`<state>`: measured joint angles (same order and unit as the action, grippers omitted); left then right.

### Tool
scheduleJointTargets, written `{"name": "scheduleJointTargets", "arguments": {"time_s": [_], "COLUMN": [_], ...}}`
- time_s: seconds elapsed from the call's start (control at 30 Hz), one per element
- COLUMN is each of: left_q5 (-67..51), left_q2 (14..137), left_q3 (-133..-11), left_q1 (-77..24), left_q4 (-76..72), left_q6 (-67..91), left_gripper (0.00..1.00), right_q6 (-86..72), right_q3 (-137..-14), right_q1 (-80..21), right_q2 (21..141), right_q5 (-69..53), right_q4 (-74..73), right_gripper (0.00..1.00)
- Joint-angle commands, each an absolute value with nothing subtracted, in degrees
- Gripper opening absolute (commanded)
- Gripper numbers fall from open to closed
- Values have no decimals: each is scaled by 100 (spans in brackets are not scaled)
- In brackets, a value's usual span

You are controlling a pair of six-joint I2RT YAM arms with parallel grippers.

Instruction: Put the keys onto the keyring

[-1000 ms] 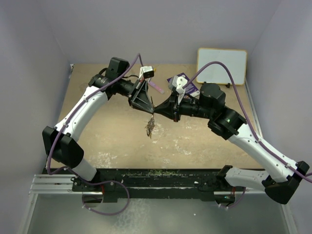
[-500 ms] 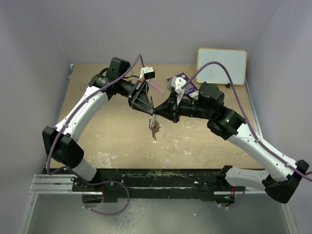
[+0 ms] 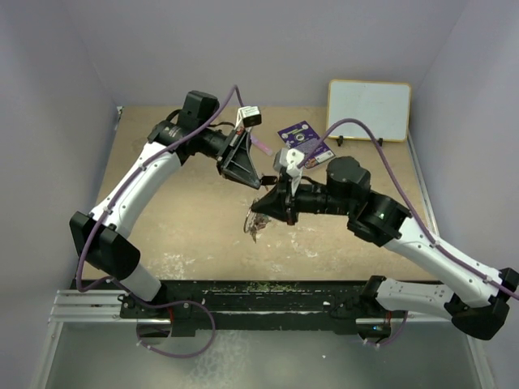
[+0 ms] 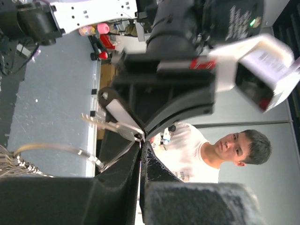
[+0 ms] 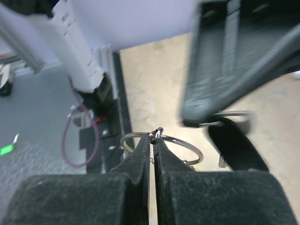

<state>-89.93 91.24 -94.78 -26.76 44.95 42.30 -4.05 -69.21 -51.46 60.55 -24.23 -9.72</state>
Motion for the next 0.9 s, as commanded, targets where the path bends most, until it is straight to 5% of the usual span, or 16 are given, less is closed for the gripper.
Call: {"name": "scheduleJointTargets", "arguments": {"time_s": [0.0,0.87], "left_q5": [-9993,-9993], "left_q2": [9136,8683], "left_q3": [-9763,-9181], "left_q1": [-2698,-2886], "left_q4": [4109,4206], "left_q6": [4095,3741], "left_gripper": [4,4], "right_q6": [-646,-293], "right_q3": [-6779,-7557], "right_q1": [-5432,-5432], "right_q2": [6003,5535], "right_q5": [-2972,-2053], "right_q4": [-962,-1556], "right_gripper": [0,0]}}
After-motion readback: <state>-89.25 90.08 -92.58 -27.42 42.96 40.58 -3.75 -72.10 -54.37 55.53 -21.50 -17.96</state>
